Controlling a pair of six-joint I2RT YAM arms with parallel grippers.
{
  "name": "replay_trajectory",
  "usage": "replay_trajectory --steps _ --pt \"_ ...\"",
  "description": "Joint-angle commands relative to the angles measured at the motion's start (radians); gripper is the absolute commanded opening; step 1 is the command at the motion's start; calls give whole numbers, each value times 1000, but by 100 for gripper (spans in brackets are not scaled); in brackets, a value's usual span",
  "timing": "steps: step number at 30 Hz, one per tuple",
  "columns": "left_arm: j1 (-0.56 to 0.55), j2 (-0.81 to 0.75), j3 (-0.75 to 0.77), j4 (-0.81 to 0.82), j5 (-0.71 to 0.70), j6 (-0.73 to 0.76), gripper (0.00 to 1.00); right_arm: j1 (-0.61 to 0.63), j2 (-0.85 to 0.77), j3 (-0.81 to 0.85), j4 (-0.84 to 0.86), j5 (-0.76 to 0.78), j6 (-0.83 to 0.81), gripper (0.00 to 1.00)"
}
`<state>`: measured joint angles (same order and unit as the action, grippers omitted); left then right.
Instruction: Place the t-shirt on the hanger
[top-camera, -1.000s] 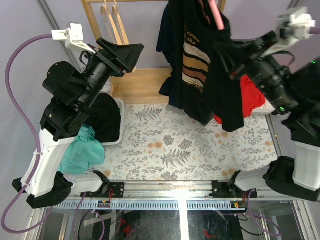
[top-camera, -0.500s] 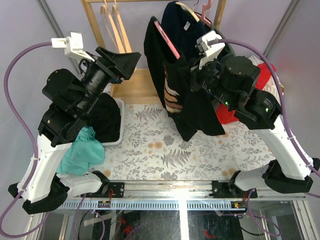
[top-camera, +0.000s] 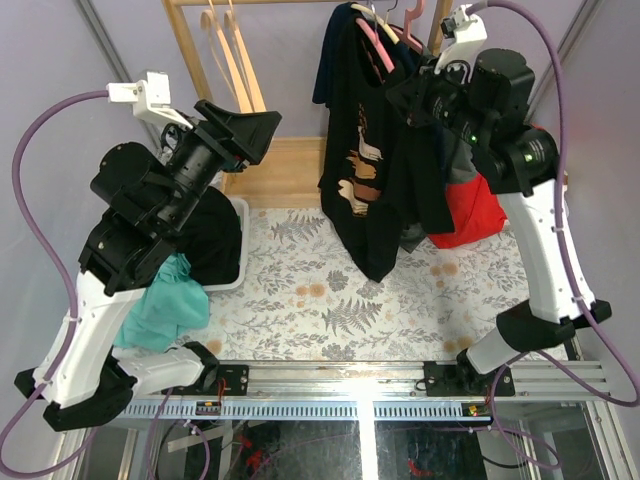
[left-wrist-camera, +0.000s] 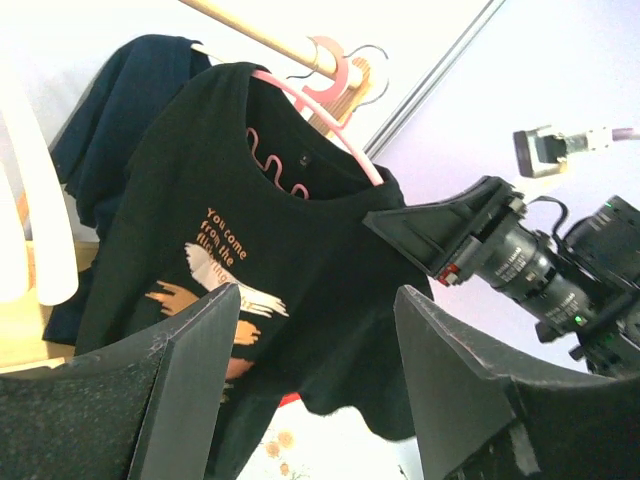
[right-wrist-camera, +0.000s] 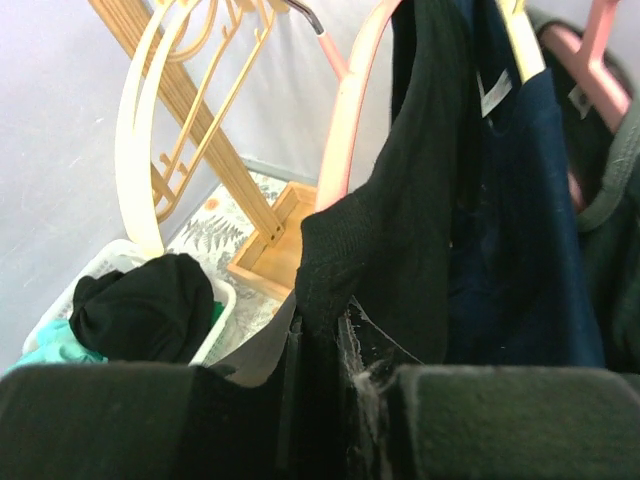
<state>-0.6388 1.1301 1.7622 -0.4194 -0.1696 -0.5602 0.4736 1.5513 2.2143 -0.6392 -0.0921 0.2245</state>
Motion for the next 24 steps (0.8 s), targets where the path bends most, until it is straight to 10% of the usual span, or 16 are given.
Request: replay_trajectory --steps 1,24 --pt "5 -41 -37 21 -53 36 63 -49 6 68 132 -206 77 0" --pt "5 -83 -66 1 -104 75 64 -173 244 159 373 -339 305 0"
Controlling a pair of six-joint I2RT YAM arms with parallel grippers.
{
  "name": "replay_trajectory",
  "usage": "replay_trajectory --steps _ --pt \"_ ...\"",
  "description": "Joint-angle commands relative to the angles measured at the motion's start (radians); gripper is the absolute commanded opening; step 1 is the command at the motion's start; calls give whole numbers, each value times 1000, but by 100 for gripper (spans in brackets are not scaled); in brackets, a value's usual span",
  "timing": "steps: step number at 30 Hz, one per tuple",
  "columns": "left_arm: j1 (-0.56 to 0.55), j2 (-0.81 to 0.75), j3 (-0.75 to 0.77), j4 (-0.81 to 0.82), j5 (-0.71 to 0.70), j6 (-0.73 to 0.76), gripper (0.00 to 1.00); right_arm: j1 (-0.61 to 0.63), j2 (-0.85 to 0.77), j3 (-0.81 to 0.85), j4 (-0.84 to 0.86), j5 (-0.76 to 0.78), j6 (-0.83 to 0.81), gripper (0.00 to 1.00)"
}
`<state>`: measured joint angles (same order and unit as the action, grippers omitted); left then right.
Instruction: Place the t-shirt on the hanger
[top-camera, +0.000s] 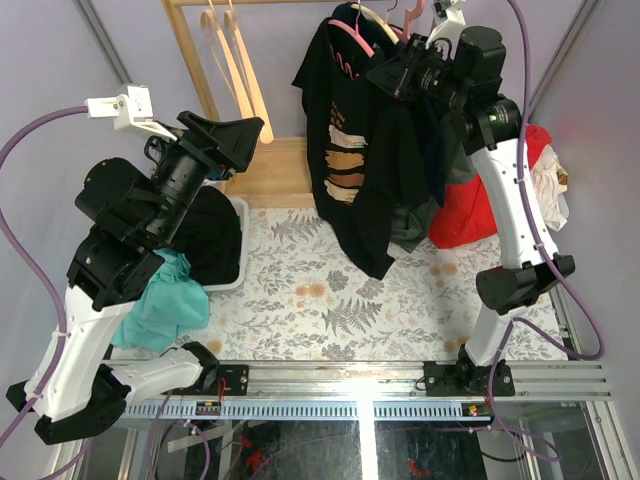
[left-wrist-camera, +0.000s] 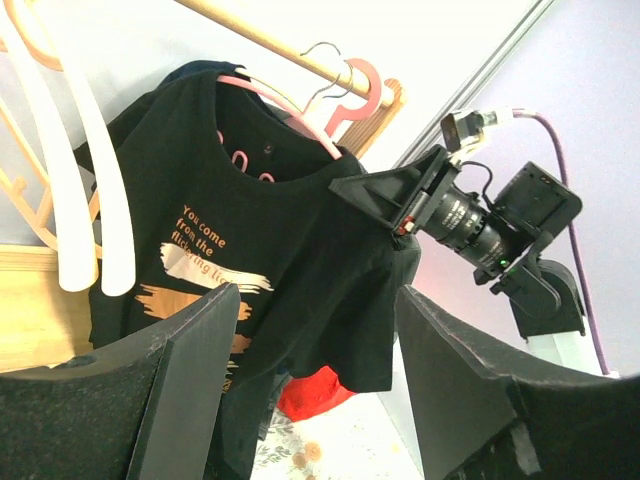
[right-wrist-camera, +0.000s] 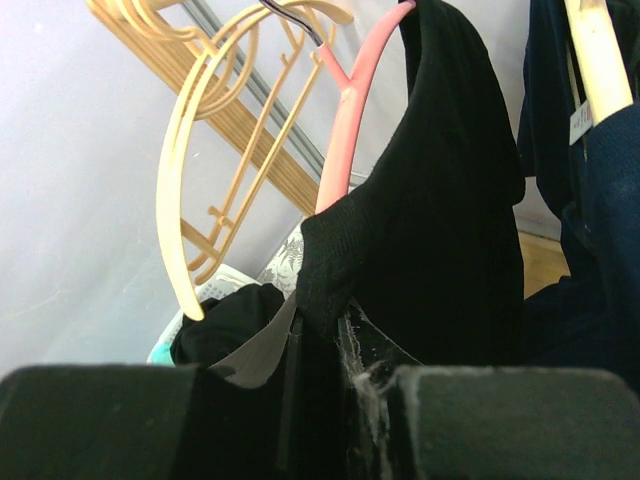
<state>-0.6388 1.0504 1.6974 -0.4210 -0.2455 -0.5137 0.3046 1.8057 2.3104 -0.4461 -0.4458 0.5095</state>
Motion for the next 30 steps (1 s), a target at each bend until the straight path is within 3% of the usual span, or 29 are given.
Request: replay_trajectory --steps 1,12,23,27,30 --pt "5 -2 0 2 -28 30 64 -4 4 80 180 19 19 0" --pt "5 2 4 -1 -39 41 63 -4 47 129 244 65 34 0" --pt "5 3 9 -5 -36 46 63 -4 -97 -96 456 113 41 0" --pt "5 8 23 -10 -34 47 63 -4 -98 -91 484 127 50 0" --pt "5 10 27 -11 -34 49 63 -4 -37 29 412 128 48 0"
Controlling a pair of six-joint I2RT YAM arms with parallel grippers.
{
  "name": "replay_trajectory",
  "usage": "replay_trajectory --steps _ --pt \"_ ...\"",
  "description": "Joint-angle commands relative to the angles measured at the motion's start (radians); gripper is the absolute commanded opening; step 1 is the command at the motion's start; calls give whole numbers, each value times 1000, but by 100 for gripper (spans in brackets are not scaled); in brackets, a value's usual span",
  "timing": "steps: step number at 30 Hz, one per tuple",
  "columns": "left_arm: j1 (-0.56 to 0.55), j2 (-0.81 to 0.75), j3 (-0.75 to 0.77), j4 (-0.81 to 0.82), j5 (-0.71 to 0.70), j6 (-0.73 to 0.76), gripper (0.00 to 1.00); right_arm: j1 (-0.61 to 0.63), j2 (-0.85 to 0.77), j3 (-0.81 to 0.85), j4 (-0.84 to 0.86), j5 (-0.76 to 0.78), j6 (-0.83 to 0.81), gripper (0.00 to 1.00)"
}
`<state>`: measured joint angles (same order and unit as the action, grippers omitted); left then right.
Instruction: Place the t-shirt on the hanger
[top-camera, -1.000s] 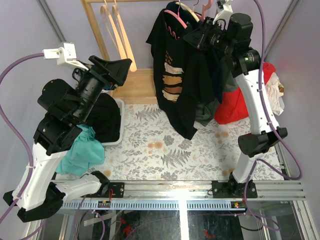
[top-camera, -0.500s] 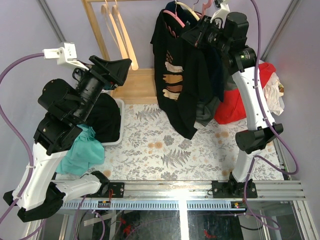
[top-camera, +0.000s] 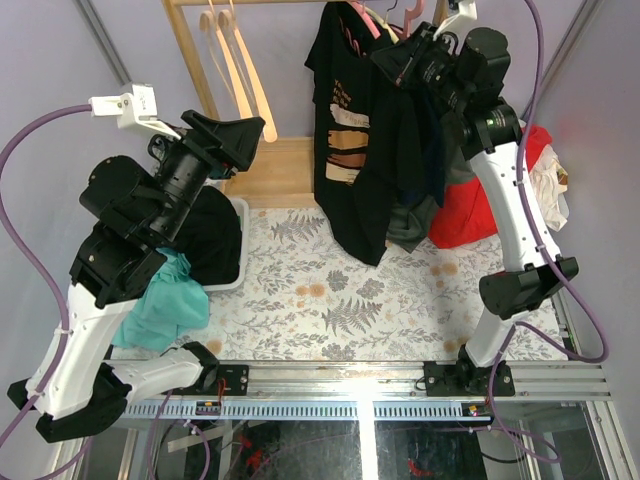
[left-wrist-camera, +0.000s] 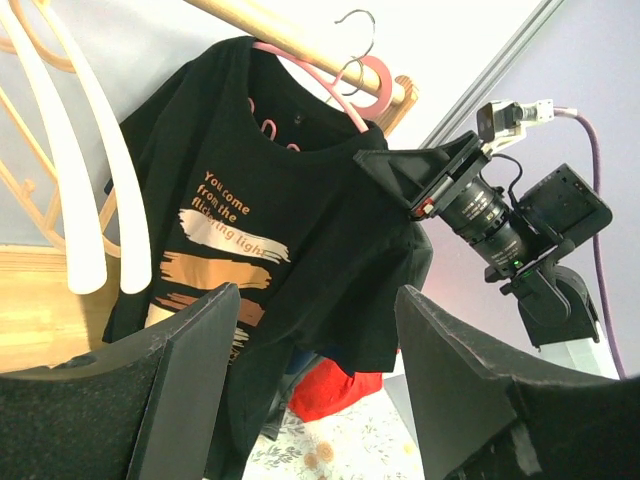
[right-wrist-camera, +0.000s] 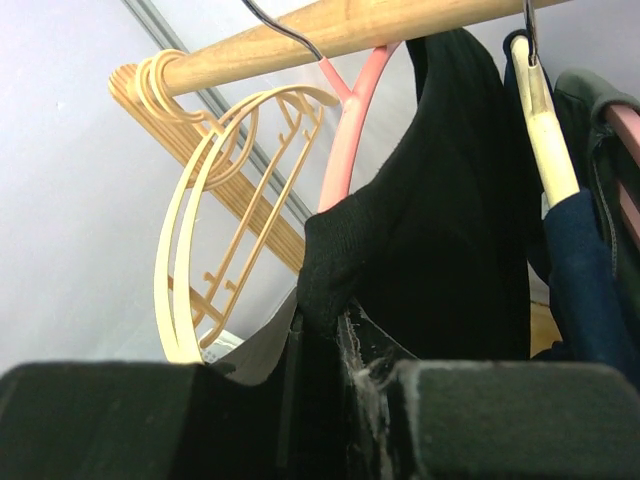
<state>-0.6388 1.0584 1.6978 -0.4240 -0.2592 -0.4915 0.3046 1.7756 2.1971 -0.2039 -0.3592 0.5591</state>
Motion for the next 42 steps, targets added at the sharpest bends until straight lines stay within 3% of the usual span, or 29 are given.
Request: replay_trajectory --steps 1,28,30,32,37,42 --pt "5 2 28 -9 -20 28 63 -4 18 178 148 39 2 0" --pt "5 -20 -93 -8 -7 4 63 -4 83 45 54 -3 -6 0" --pt "5 -22 -104 -8 -3 2 63 -4 77 36 46 -13 -9 8" --pt "6 -27 -119 -9 -1 1 63 -4 49 -7 67 -23 -7 30" --pt "5 -22 -171 -39 9 6 63 -4 40 113 -55 -25 -70 62" --pt "3 -8 -272 -35 53 -20 62 -4 8 268 -203 -21 -126 80"
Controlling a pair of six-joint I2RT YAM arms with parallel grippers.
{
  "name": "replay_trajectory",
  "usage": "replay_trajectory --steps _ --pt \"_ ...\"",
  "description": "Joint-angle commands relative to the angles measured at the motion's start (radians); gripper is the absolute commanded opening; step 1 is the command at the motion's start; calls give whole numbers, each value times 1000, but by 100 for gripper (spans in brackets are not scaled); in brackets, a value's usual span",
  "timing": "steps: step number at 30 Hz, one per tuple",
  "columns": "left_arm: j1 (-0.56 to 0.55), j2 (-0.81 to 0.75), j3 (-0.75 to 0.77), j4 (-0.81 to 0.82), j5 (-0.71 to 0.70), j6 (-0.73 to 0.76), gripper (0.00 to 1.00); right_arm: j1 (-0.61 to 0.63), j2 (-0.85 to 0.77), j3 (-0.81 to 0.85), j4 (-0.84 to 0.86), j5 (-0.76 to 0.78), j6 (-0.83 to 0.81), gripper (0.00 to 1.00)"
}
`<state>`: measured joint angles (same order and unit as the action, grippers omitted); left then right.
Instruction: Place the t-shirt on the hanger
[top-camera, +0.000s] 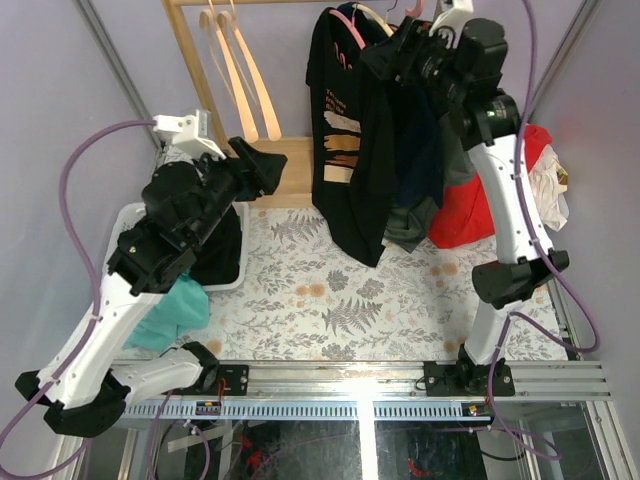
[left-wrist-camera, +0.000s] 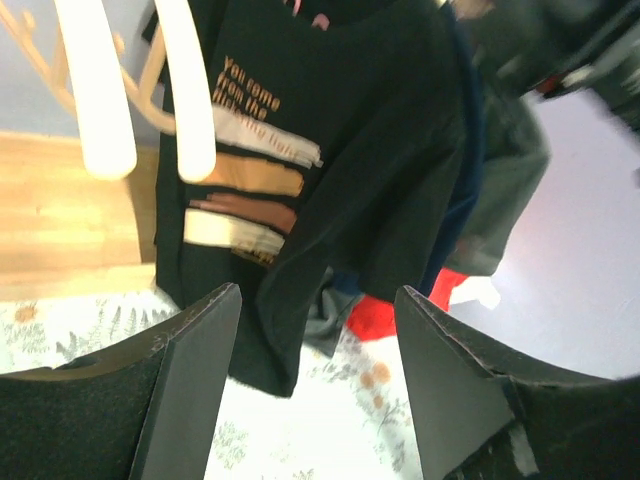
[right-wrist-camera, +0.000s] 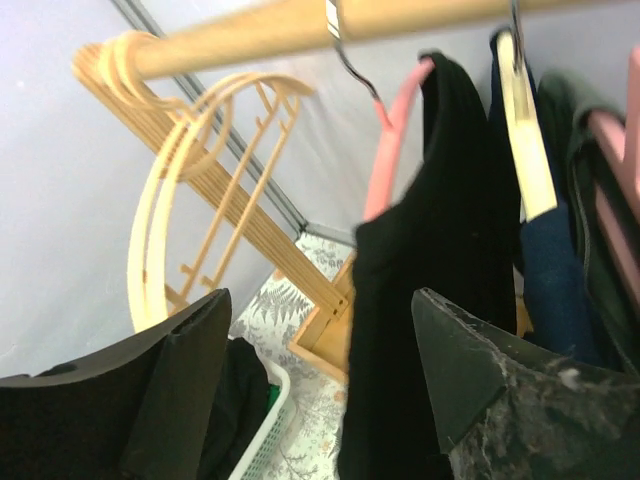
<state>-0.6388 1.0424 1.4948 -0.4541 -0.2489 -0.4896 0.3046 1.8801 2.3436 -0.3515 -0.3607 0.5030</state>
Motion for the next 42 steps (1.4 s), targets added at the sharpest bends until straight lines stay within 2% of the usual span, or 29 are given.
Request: replay_trajectory --steps 1,6,10,13,17,21,27,33,38,42 --pt "2 13 -97 5 54 -32 61 -4 -119 114 -64 -15 -76 82" --pt "-18 26 -254 72 48 -64 60 -4 -287 19 -115 3 -107 85" --pt "-92 75 -346 154 -6 -92 60 -4 -424 -117 -123 2 -123 86" --pt "-141 155 -416 234 -42 -113 62 -4 -514 -215 -151 -3 -136 87" --pt "-143 332 -476 358 -81 -138 64 -4 -633 -389 -181 4 -157 87" --pt "-124 549 -418 416 -173 -138 63 -4 -727 -518 -201 11 -175 88" --pt "-62 744 -331 597 -245 -53 62 -4 -795 -616 -258 16 -215 89" --pt "28 796 -305 834 -159 71 63 -4 -852 -691 -271 21 -233 89" --pt "118 906 -168 794 -94 98 66 -4 -884 -769 -250 11 -220 89" --pt "185 1020 -86 811 79 118 66 -5 -896 -800 -247 5 -219 89"
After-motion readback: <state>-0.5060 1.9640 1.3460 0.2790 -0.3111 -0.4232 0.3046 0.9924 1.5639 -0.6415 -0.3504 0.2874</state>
